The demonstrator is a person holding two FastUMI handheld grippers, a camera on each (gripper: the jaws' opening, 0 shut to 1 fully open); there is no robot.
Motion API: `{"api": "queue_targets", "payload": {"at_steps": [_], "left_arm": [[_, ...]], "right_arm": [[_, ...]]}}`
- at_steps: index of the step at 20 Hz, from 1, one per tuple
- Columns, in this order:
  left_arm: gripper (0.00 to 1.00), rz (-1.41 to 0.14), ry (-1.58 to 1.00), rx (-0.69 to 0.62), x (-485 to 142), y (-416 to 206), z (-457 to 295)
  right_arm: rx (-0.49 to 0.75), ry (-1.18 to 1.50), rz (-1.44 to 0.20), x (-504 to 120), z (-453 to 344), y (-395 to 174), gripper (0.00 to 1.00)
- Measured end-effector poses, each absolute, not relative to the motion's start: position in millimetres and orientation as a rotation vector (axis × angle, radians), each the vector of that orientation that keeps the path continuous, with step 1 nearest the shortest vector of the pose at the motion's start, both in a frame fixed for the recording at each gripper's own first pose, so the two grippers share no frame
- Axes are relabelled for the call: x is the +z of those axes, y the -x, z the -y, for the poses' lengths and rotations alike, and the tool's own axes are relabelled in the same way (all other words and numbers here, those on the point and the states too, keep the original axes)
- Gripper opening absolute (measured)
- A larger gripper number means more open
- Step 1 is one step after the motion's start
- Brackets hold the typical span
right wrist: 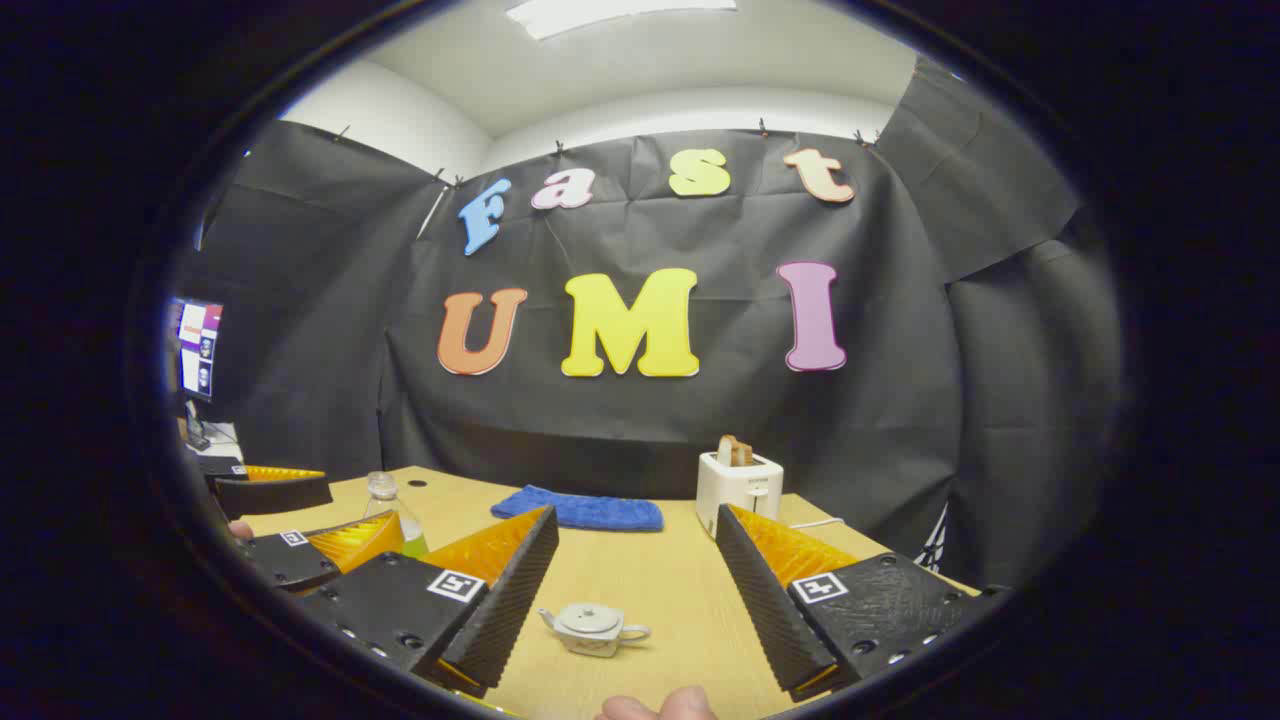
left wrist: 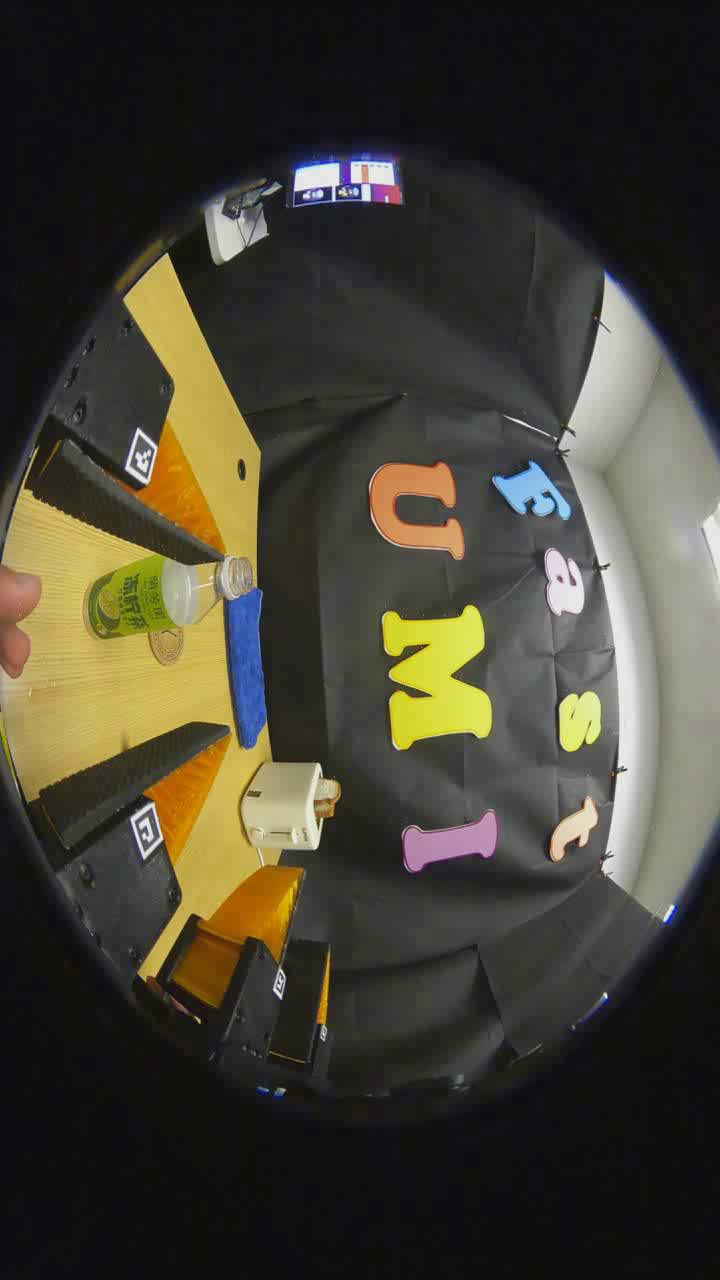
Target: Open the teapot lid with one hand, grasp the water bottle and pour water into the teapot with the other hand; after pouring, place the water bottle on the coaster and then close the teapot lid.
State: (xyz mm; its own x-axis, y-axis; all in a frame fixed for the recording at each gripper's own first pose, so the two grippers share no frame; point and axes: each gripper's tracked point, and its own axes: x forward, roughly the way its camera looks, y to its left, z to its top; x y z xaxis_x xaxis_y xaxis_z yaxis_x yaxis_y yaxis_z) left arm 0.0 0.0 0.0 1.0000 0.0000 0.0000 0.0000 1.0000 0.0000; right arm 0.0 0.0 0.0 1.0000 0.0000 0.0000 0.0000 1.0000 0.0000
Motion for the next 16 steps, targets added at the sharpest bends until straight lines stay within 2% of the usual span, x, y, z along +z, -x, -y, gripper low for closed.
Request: {"api": "queue_targets", "payload": {"at_steps": [16], "left_arm": [[0.99,-0.031,0.001,0.026,-12,-3,-12]], "right_arm": [[0.012,0.010,-0.023,-13,-4,-6,0.95]]}}
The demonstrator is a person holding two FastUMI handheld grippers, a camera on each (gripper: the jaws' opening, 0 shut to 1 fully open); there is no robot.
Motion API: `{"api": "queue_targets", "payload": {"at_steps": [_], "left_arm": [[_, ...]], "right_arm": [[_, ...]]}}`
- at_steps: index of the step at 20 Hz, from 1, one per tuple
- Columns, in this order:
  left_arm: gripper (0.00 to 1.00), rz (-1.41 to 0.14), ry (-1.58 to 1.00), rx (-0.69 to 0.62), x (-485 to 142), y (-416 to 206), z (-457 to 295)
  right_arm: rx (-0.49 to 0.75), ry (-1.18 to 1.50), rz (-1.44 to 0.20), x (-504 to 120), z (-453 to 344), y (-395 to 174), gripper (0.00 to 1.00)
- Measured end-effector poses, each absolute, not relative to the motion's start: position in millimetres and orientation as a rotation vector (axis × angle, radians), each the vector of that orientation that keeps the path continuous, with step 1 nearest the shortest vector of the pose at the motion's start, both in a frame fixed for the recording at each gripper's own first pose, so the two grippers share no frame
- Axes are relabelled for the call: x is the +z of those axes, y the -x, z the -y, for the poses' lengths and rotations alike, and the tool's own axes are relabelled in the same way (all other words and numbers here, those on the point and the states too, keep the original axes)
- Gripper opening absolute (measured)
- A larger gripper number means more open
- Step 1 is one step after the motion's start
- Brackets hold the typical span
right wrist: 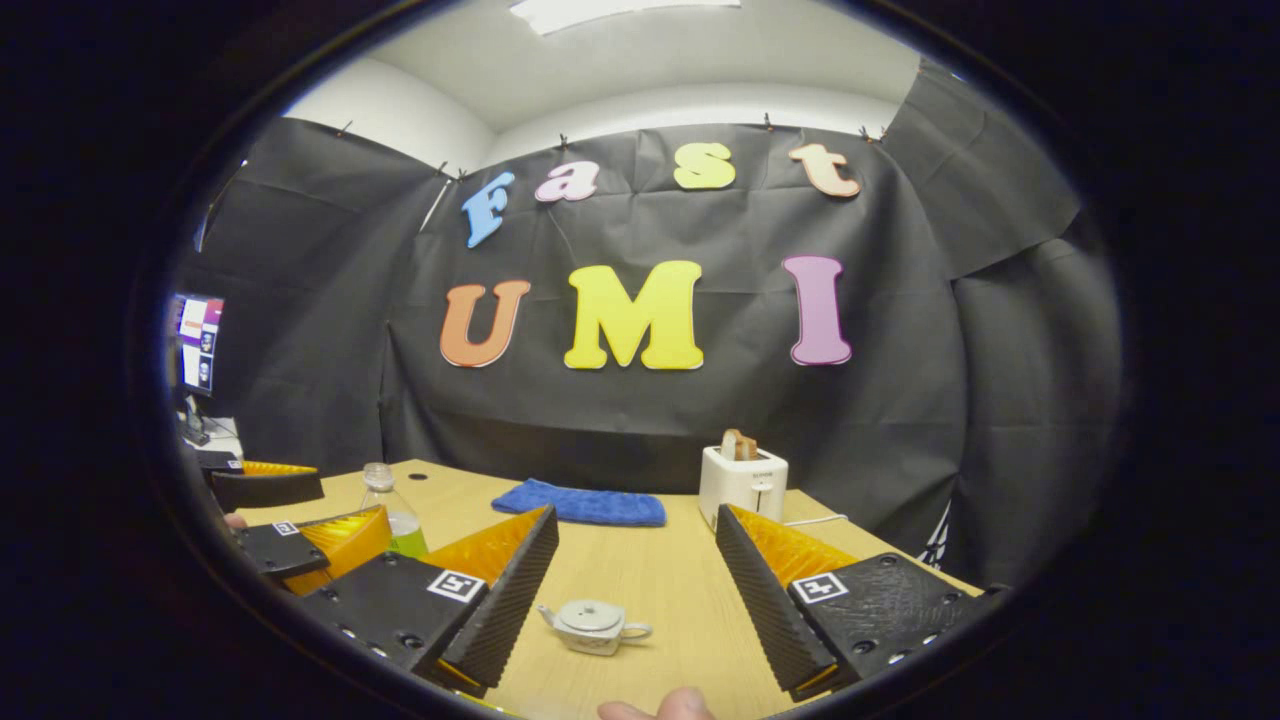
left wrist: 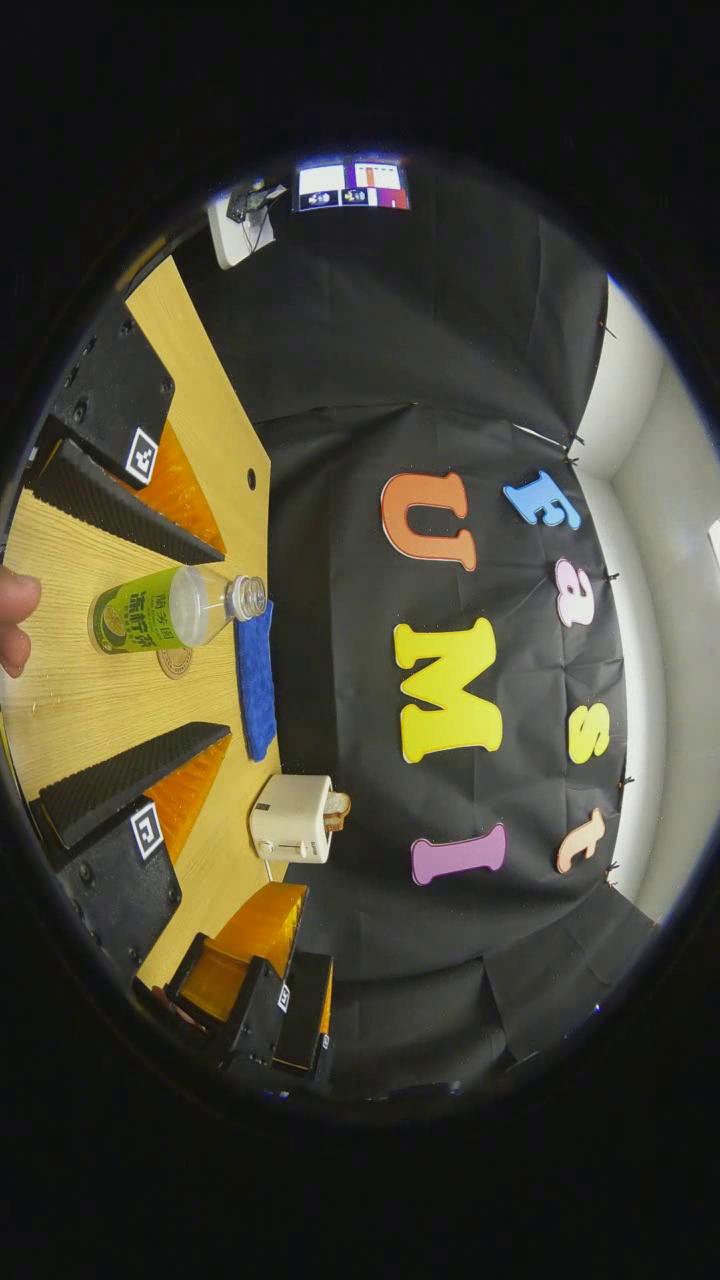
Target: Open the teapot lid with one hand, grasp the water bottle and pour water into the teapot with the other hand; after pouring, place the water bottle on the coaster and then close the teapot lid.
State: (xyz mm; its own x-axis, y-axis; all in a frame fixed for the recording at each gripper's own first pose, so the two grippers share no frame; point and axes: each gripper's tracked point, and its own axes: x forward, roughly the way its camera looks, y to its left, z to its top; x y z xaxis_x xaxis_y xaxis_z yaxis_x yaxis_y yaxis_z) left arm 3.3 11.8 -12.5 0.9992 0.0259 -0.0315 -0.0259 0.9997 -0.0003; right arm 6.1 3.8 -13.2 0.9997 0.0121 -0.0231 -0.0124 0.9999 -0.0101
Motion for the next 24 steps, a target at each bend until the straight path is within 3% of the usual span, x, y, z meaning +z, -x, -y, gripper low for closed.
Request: {"api": "queue_targets", "payload": {"at_steps": [24], "left_arm": [[0.99,-0.069,0.026,0.071,-34,3,-44]], "right_arm": [[0.052,0.012,-0.212,-107,-40,-57,0.95]]}}
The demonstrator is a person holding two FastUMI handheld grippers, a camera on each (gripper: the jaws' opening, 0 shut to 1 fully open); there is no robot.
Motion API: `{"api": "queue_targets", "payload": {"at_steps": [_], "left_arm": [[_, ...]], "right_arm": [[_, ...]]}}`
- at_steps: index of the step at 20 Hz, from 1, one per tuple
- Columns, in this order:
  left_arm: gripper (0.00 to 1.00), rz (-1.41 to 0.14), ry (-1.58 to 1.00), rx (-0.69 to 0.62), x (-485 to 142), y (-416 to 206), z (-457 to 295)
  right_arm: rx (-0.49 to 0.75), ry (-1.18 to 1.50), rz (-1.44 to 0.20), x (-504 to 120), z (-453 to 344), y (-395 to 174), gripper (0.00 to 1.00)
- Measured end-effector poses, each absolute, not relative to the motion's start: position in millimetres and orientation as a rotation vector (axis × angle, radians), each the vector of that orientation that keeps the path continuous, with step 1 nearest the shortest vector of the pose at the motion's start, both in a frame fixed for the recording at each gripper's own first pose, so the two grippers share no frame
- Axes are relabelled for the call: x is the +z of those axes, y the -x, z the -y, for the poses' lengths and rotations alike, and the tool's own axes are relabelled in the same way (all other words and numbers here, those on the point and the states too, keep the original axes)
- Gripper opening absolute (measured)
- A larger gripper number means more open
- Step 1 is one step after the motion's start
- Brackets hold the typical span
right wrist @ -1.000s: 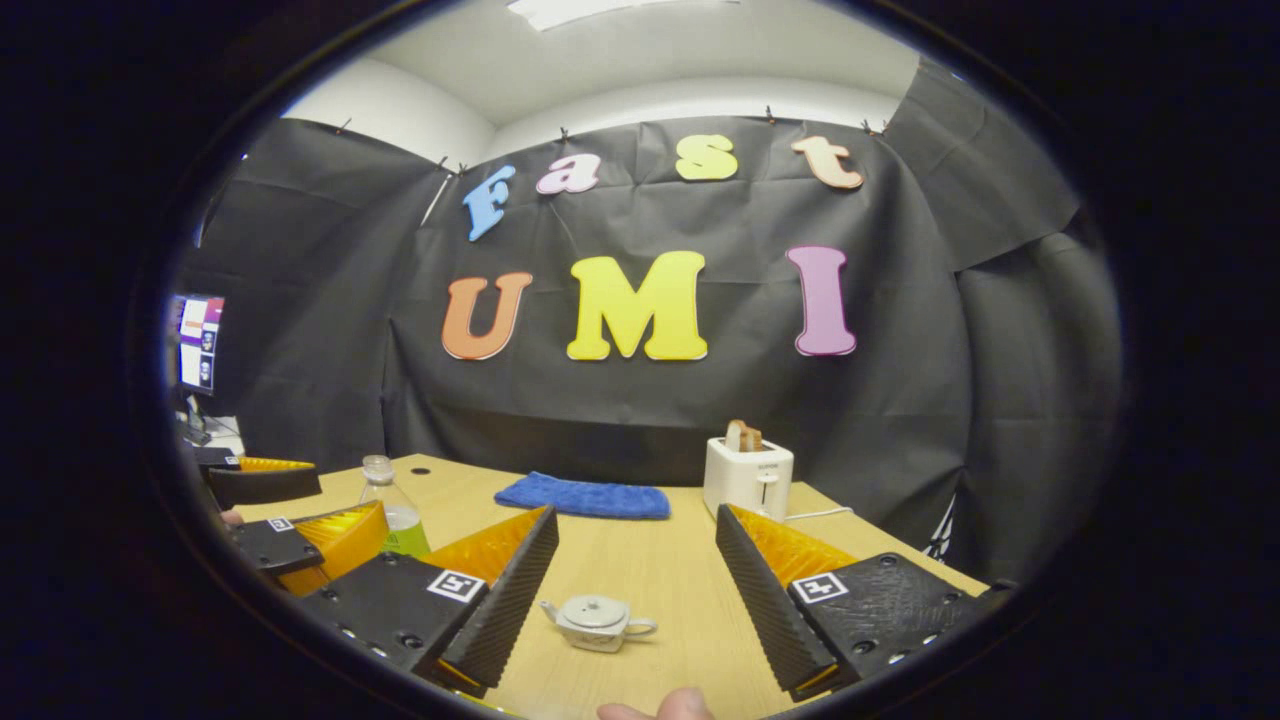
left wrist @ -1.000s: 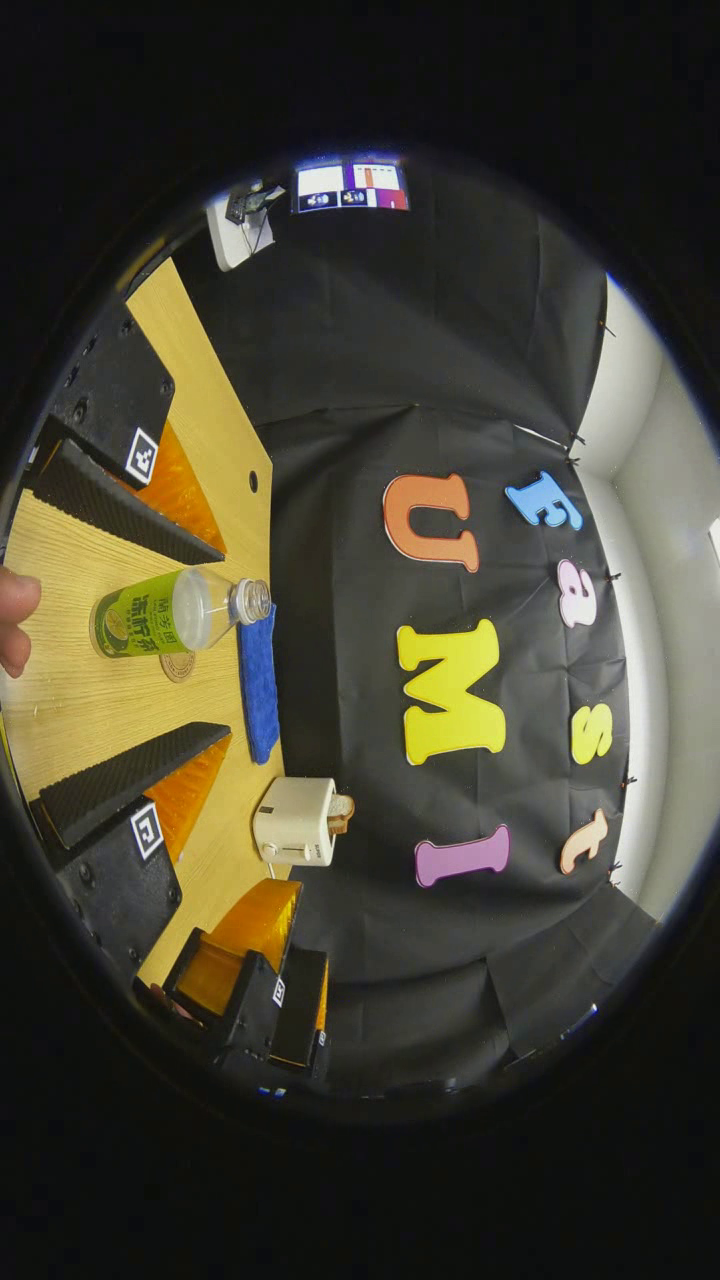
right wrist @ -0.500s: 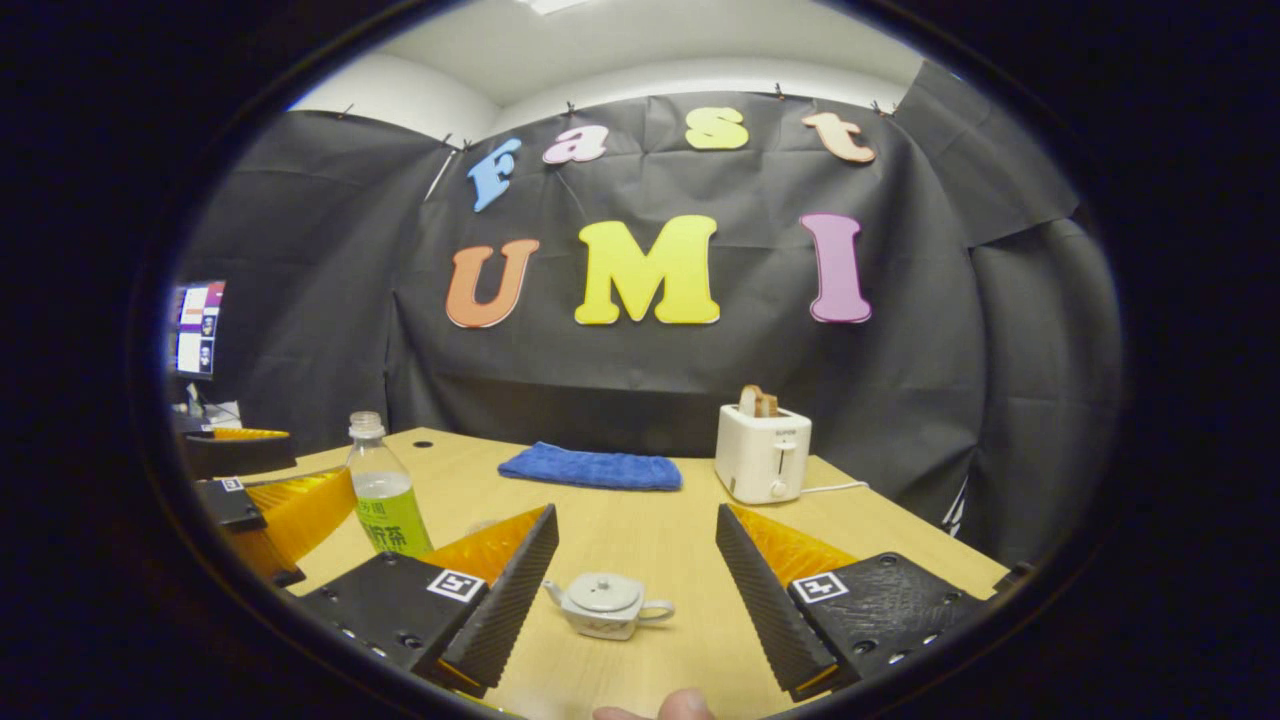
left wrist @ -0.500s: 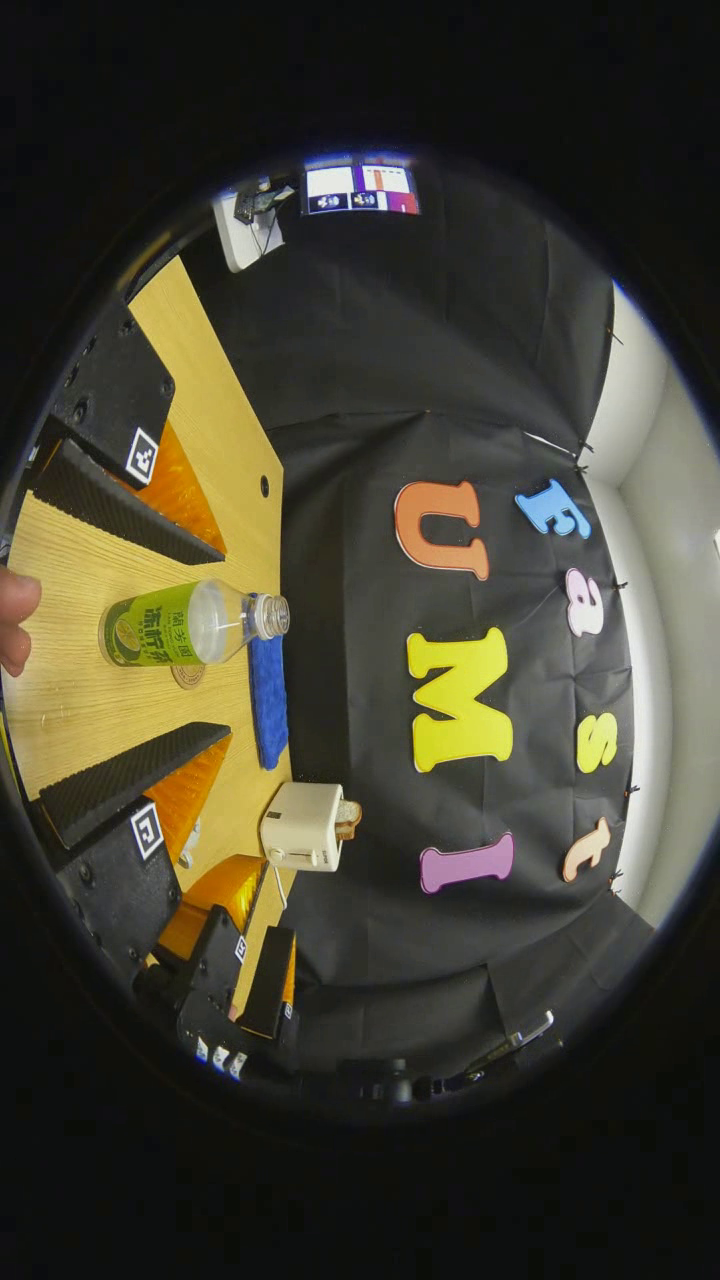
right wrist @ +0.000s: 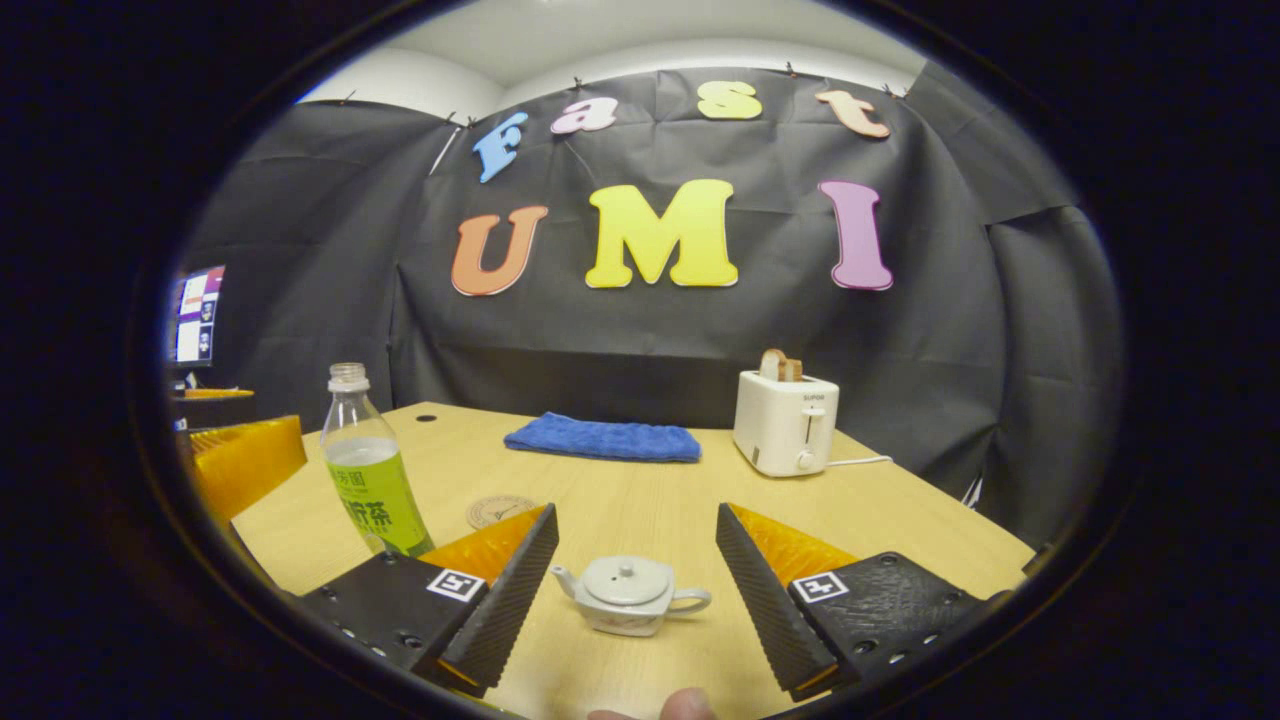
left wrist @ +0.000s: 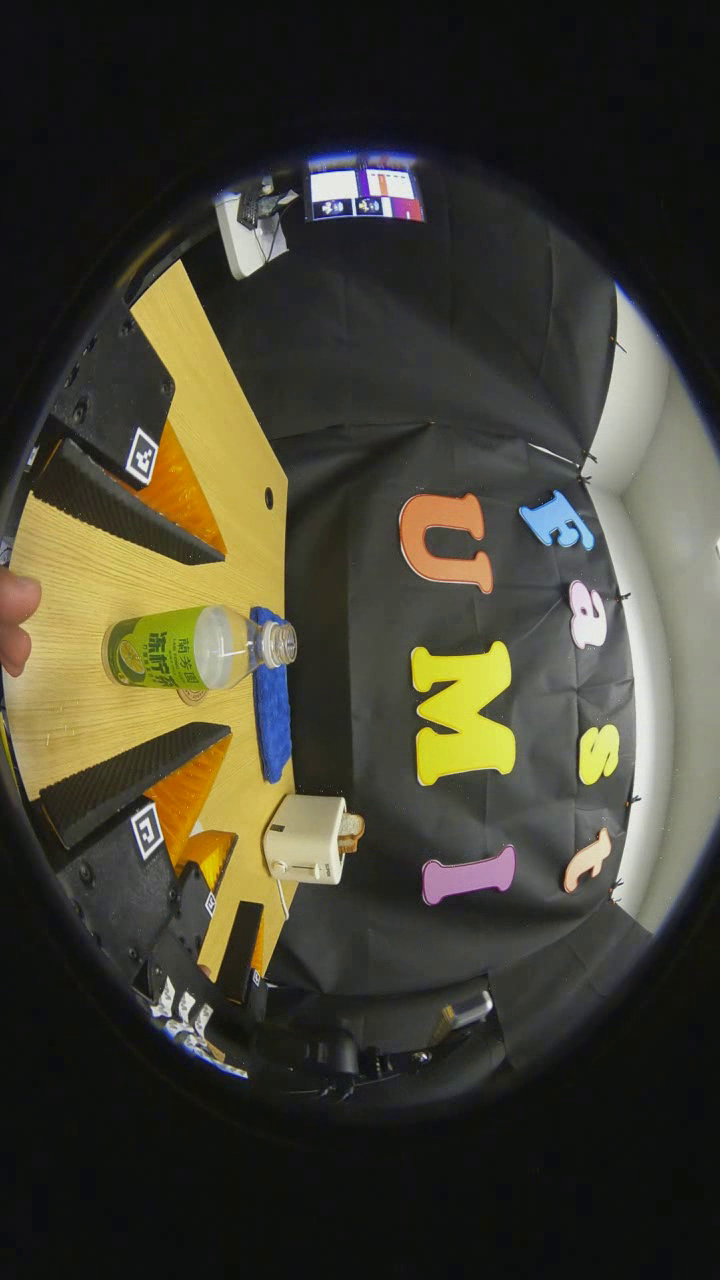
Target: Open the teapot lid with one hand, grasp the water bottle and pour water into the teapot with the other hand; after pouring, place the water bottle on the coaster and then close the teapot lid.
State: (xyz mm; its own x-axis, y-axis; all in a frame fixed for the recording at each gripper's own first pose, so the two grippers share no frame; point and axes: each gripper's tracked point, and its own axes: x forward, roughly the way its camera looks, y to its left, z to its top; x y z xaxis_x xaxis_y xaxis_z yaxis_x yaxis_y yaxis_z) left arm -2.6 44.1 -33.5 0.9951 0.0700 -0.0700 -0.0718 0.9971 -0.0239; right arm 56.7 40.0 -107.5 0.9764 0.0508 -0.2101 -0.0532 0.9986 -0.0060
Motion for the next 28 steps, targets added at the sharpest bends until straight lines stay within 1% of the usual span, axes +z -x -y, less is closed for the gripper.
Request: {"api": "queue_targets", "payload": {"at_steps": [3,4,5,8,9,10,11,12,13,14,15,16,18,19,20,21,22,26,27,28], "left_arm": [[0.99,-0.073,0.026,0.080,-35,5,-49],[0.99,-0.074,0.024,0.083,-36,5,-51],[0.99,-0.074,0.024,0.089,-36,5,-54],[0.99,-0.079,0.030,0.095,-38,4,-57],[0.99,-0.082,0.031,0.095,-39,4,-58],[0.99,-0.083,0.032,0.096,-40,4,-59],[0.99,-0.084,0.032,0.096,-39,4,-60],[0.99,-0.085,0.032,0.096,-40,5,-60],[0.99,-0.086,0.031,0.097,-40,6,-62],[0.99,-0.086,0.031,0.098,-40,5,-63],[0.97,-0.087,0.031,0.100,-41,6,-63],[0.99,-0.088,0.032,0.100,-41,5,-65],[0.99,-0.090,0.029,0.097,-42,6,-64],[0.99,-0.089,0.028,0.095,-42,6,-63],[0.99,-0.088,0.028,0.094,-41,6,-63],[0.99,-0.088,0.029,0.093,-42,6,-64],[0.99,-0.088,0.031,0.091,-42,6,-64],[0.99,-0.088,0.036,0.090,-42,6,-62],[0.99,-0.088,0.036,0.089,-42,6,-62],[0.99,-0.089,0.037,0.088,-43,6,-62]], "right_arm": [[0.052,0.018,-0.234,-121,-44,-66,0.95],[0.049,0.017,-0.241,-125,-44,-69,0.98],[0.052,0.016,-0.250,-129,-45,-71,0.96],[0.054,0.009,-0.260,-136,-47,-77,0.95],[0.050,0.005,-0.262,-135,-48,-79,0.92],[0.048,0.002,-0.261,-137,-48,-82,0.88],[0.048,-0.001,-0.265,-140,-49,-84,0.79],[0.046,-0.002,-0.272,-143,-49,-86,0.74],[0.046,-0.007,-0.275,-144,-50,-87,0.61],[0.051,-0.010,-0.280,-146,-53,-89,0.57],[0.054,-0.009,-0.287,-148,-54,-89,0.56],[0.038,-0.002,-0.292,-149,-52,-86,0.49],[0.035,-0.008,-0.301,-153,-52,-89,0.21],[0.037,-0.011,-0.317,-159,-52,-90,0.24],[0.016,-0.007,-0.312,-156,-47,-86,0.20],[0.024,-0.024,-0.305,-160,-45,-95,0.11],[0.030,-0.019,-0.320,-159,-45,-89,0.03],[0.048,-0.003,-0.319,-159,-47,-90,0.03],[0.049,0.000,-0.309,-157,-47,-90,0.00],[0.056,-0.002,-0.310,-156,-48,-91,0.00]]}}
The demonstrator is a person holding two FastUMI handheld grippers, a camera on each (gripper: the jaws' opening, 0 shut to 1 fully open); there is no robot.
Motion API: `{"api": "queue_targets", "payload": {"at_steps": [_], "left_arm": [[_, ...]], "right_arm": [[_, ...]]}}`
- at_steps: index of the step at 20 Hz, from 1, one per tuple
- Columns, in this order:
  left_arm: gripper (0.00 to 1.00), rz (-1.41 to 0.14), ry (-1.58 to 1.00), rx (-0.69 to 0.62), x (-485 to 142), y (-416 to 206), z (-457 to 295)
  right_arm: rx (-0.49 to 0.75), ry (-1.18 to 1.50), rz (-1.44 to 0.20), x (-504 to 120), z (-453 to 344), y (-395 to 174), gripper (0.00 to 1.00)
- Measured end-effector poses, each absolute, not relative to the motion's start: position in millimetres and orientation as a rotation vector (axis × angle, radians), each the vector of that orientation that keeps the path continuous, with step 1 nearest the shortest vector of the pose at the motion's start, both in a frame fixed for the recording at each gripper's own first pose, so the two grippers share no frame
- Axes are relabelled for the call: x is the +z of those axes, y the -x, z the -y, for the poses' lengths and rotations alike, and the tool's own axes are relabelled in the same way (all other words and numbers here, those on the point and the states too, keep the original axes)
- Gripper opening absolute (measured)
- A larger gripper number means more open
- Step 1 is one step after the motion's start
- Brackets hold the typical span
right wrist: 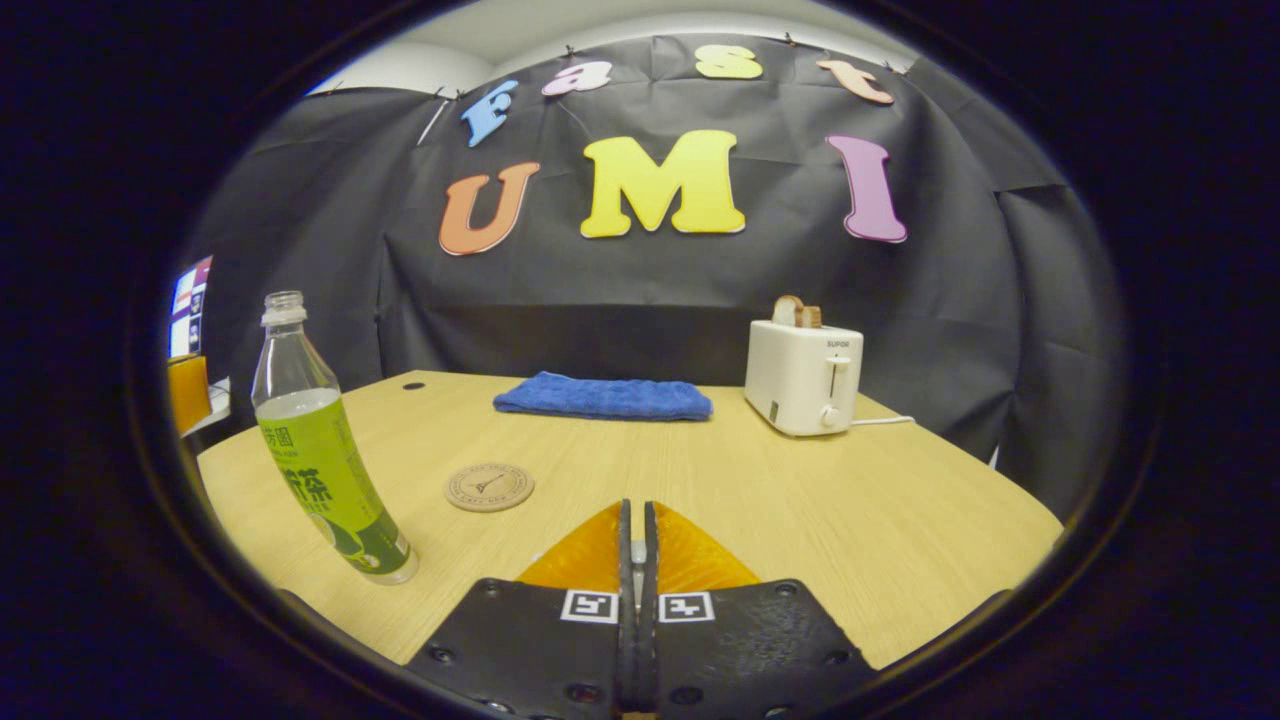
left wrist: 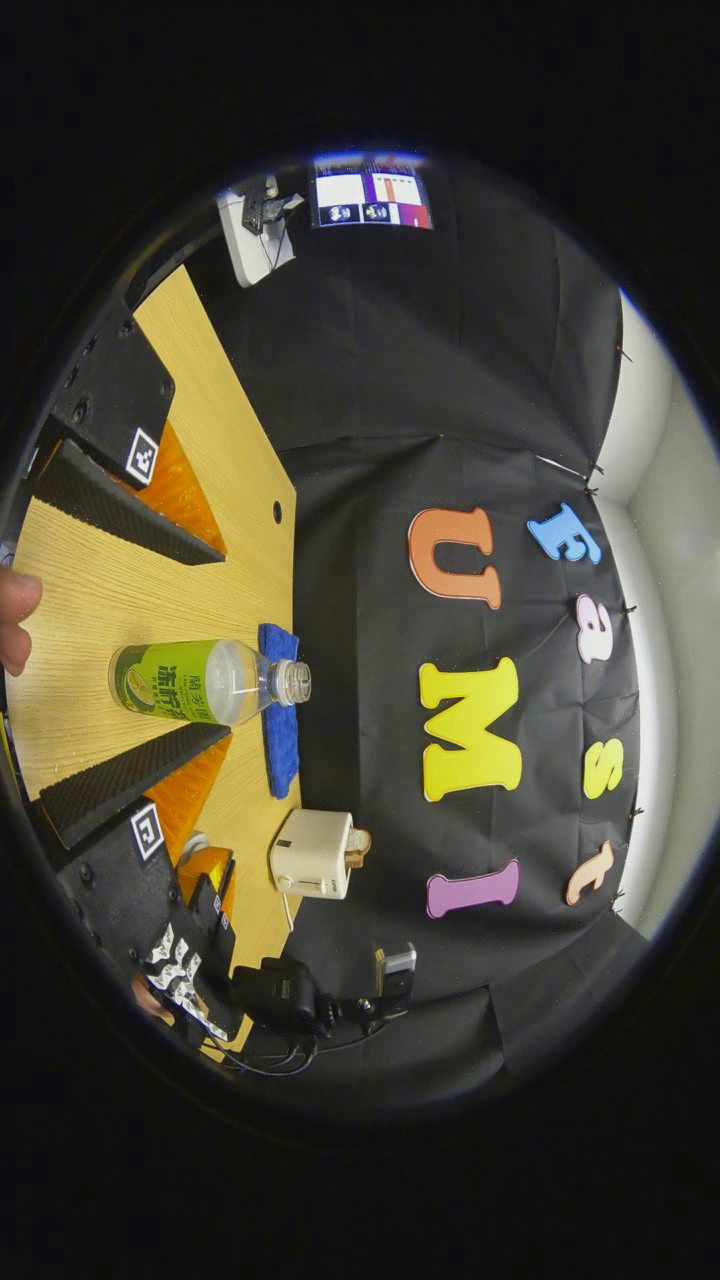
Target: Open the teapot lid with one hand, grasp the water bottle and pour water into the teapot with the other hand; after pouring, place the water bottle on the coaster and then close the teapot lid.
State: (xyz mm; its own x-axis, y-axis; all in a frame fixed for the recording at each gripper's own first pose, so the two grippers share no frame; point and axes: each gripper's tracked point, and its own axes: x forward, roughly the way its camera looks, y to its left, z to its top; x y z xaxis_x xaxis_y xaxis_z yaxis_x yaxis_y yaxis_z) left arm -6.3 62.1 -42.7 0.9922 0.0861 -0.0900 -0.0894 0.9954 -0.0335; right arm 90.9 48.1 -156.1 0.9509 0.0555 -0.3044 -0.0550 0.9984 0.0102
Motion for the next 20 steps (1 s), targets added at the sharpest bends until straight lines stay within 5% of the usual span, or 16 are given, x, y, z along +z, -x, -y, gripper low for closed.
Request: {"api": "queue_targets", "payload": {"at_steps": [20], "left_arm": [[0.99,-0.226,0.108,0.027,-113,-31,-38]], "right_arm": [[0.096,0.007,-0.157,-71,-31,-60,0.00]]}}
